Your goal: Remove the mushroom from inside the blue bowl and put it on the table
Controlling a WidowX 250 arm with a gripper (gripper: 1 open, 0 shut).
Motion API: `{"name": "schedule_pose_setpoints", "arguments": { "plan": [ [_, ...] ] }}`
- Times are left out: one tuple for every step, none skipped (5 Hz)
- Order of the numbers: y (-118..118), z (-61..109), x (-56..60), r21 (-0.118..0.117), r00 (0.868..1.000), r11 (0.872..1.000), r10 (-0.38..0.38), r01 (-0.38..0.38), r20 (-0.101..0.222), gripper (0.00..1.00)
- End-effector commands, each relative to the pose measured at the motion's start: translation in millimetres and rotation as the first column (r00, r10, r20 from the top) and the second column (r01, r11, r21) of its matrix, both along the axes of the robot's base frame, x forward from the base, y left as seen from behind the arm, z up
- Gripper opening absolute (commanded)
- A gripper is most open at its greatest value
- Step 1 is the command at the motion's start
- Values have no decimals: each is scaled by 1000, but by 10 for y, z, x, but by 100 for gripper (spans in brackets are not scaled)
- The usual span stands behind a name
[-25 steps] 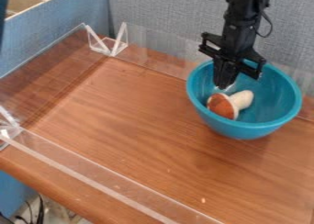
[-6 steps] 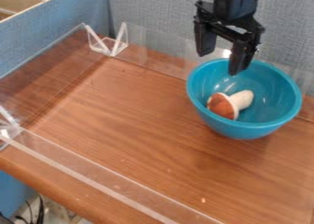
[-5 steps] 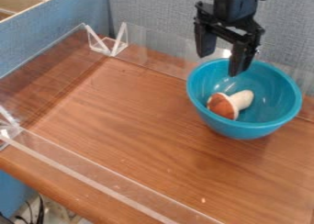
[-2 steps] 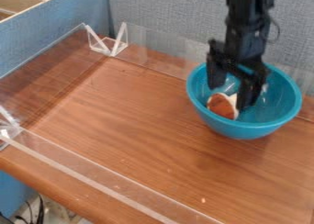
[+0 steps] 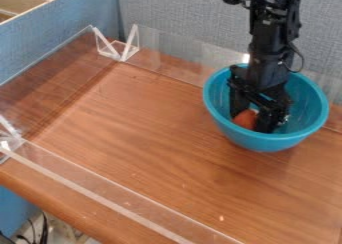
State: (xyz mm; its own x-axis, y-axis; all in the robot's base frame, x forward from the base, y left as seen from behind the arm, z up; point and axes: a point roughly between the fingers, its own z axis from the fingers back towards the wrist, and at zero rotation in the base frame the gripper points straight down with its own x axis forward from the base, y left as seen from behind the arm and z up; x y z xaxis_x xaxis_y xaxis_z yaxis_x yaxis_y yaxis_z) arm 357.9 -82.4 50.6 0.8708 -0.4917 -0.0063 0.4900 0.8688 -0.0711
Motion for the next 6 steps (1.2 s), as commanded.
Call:
{"name": "schedule_pose_setpoints", "arguments": {
  "plan": [
    [-24, 177, 65, -15, 998, 1000, -20, 21, 51, 0],
    [3, 241, 59, -22, 998, 999, -22, 23, 59, 0],
    [30, 305, 52, -30, 998, 999, -23, 25, 66, 0],
    [58, 370, 45, -37, 997, 999, -24, 27, 74, 0],
    [85, 434, 39, -44, 996, 999, -26, 30, 82, 0],
    [112, 498, 31, -50, 996, 998, -28, 33, 90, 0]
  ]
}}
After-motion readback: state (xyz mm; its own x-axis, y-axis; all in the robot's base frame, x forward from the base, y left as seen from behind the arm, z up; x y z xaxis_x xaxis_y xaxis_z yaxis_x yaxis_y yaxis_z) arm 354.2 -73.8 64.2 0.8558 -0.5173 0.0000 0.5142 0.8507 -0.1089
